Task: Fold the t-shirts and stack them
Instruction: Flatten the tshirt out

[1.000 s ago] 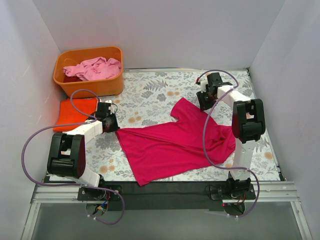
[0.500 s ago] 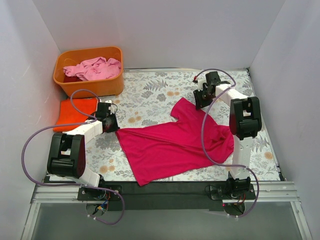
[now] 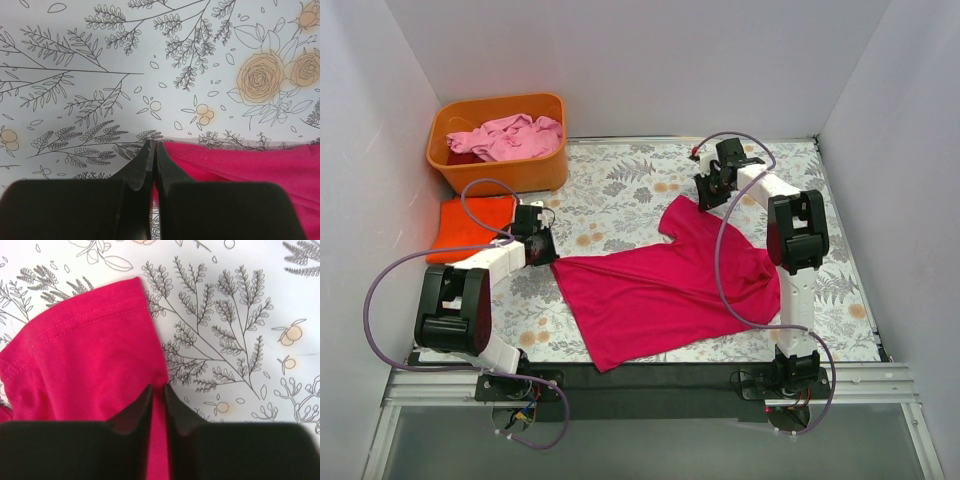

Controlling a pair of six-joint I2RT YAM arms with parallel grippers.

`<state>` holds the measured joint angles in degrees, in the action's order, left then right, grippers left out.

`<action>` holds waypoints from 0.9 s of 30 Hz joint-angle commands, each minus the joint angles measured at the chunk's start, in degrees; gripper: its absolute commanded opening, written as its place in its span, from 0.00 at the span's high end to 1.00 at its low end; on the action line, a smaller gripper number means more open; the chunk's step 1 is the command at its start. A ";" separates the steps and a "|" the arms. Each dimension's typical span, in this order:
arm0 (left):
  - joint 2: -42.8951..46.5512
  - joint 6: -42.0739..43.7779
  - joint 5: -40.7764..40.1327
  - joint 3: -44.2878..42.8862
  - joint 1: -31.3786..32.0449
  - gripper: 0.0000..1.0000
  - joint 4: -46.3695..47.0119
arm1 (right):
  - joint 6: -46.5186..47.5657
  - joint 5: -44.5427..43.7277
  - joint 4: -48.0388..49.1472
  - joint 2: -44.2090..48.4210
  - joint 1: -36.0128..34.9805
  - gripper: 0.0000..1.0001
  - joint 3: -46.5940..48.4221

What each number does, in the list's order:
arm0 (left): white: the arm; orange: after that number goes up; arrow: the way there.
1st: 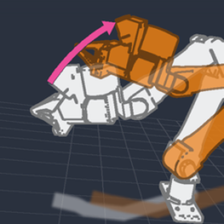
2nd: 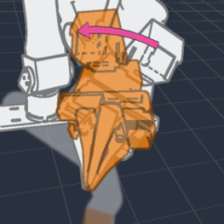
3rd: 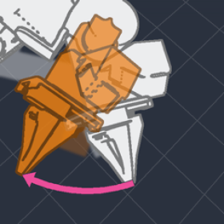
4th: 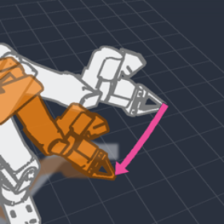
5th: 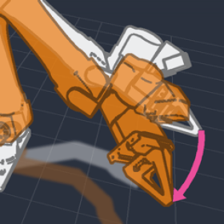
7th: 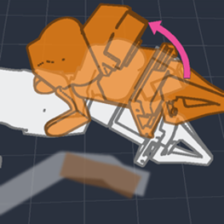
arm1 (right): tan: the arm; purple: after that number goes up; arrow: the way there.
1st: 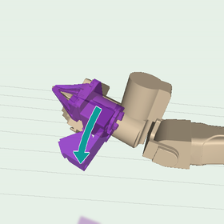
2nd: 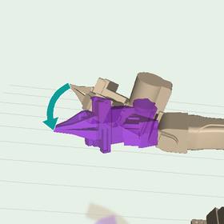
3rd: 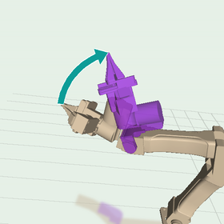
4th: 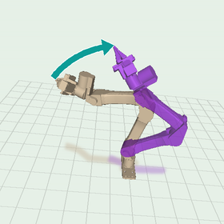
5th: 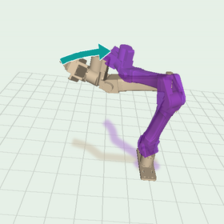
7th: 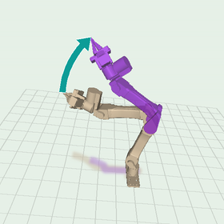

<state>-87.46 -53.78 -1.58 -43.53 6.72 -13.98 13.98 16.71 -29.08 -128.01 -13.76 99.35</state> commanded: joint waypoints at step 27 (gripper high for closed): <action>9.40 8.25 -10.81 -48.93 -0.39 1.00 -1.94 | 1.93 -26.73 16.94 39.92 4.97 0.99 11.75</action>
<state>-83.81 -47.90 -11.77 -89.97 6.59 -17.32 13.06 -6.33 -18.41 -92.77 -8.84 112.57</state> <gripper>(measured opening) 0.021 0.018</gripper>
